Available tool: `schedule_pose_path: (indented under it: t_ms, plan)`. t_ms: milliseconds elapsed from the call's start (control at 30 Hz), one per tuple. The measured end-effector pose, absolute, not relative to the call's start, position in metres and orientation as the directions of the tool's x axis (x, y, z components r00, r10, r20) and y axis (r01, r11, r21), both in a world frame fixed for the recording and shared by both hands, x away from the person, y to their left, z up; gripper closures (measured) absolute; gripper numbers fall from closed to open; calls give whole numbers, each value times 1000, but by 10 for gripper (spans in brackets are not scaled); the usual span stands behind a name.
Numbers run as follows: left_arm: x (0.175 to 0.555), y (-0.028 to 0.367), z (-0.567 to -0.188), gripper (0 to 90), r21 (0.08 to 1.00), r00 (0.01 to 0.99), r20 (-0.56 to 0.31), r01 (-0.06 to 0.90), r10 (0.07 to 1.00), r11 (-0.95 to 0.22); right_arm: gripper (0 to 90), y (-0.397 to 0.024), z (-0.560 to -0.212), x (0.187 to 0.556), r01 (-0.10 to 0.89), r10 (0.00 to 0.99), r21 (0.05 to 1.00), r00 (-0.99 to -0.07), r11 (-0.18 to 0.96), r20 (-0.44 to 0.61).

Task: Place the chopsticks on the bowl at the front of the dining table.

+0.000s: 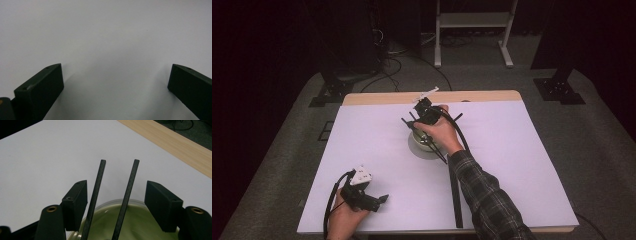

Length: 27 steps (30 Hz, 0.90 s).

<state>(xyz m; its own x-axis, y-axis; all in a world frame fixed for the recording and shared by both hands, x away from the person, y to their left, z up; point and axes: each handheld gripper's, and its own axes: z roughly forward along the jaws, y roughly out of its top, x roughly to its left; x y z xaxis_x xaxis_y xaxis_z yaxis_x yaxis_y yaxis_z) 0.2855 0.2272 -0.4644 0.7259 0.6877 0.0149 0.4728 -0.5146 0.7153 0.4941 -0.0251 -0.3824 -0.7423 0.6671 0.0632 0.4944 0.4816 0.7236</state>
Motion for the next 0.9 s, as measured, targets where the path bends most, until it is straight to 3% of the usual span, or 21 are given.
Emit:
schedule_pose_path:
  t_ms: [900]
  plan:
    - [286, 227, -464, 0, 714, 727, 17, 472, 687, -517, 348, -49, -386, 512, 527, 732, 725, -680, 443, 48]
